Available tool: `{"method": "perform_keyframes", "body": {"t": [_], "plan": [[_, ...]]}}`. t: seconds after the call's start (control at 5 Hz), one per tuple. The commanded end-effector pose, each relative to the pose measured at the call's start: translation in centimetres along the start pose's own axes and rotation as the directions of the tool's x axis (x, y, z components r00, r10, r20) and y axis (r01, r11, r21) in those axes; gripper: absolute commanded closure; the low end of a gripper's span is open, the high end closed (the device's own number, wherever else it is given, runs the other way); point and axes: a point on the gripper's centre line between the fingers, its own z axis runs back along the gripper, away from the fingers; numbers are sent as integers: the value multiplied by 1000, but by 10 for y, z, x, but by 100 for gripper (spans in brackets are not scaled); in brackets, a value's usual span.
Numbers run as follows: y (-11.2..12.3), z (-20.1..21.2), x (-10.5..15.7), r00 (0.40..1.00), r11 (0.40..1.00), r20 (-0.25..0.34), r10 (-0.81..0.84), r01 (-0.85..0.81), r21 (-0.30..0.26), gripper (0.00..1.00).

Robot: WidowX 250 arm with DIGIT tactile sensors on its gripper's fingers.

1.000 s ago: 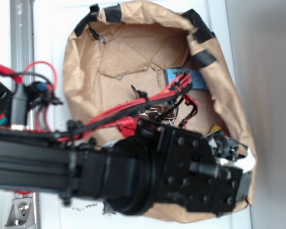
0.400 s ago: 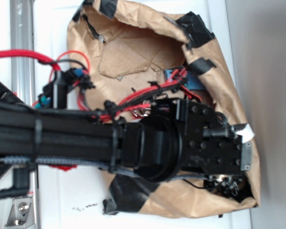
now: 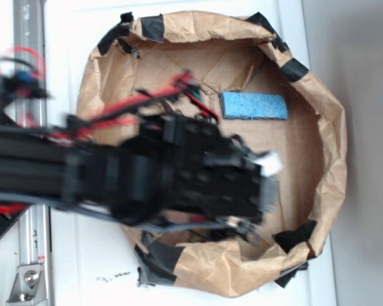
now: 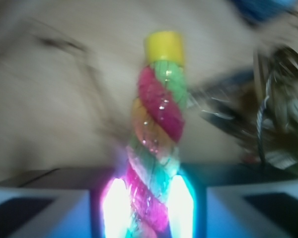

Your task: Grab the multicolored rope.

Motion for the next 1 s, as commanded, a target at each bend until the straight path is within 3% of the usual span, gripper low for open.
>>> {"method": "perform_keyframes", "body": {"t": [0.0, 0.2, 0.4, 0.6, 0.8], "plan": [[17, 95, 23, 966, 974, 154, -208, 220, -60, 100], [11, 136, 31, 898, 921, 214, -384, 390, 16, 100], [9, 159, 29, 833, 857, 203, -515, 506, 100, 100], [11, 161, 24, 818, 855, 253, -517, 507, 107, 100], [11, 161, 24, 818, 855, 253, -517, 507, 107, 0]]}}
